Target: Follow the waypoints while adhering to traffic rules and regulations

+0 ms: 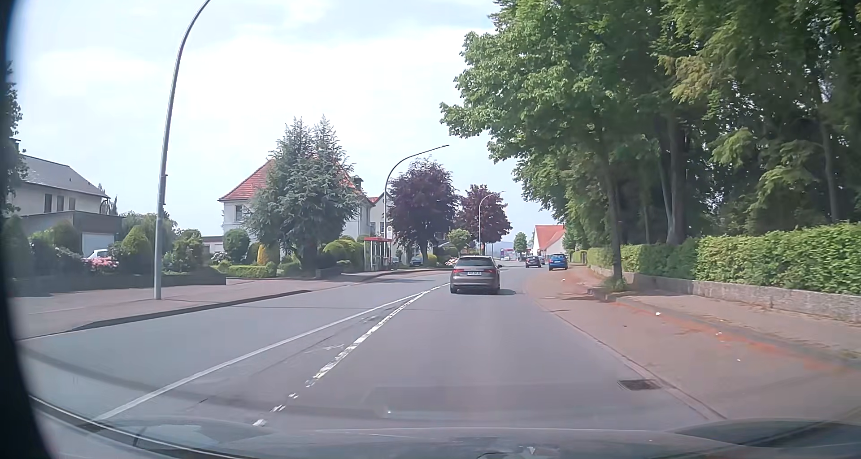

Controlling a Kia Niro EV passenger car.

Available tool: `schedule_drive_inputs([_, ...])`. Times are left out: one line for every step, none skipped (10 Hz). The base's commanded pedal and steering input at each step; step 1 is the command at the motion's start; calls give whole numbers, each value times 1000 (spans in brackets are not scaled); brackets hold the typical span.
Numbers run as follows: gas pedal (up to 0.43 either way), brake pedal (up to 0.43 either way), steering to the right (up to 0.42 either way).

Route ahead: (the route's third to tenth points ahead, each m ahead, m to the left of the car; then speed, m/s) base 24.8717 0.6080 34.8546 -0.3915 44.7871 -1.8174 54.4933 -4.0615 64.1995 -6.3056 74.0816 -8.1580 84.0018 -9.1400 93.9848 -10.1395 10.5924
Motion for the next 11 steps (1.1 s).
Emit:
schedule_drive_inputs([0,0,7])
schedule_drive_inputs([0,0,8])
schedule_drive_inputs([0,0,9])
schedule_drive_inputs([0,0,10])
schedule_drive_inputs([0,0,11])
schedule_drive_inputs([0,0,14])
schedule_drive_inputs([0,0,15])
schedule_drive_inputs([0,0,17])
schedule_drive_inputs([0,0,20])
schedule_drive_inputs([0,0,21])
schedule_drive_inputs([0,0,23])
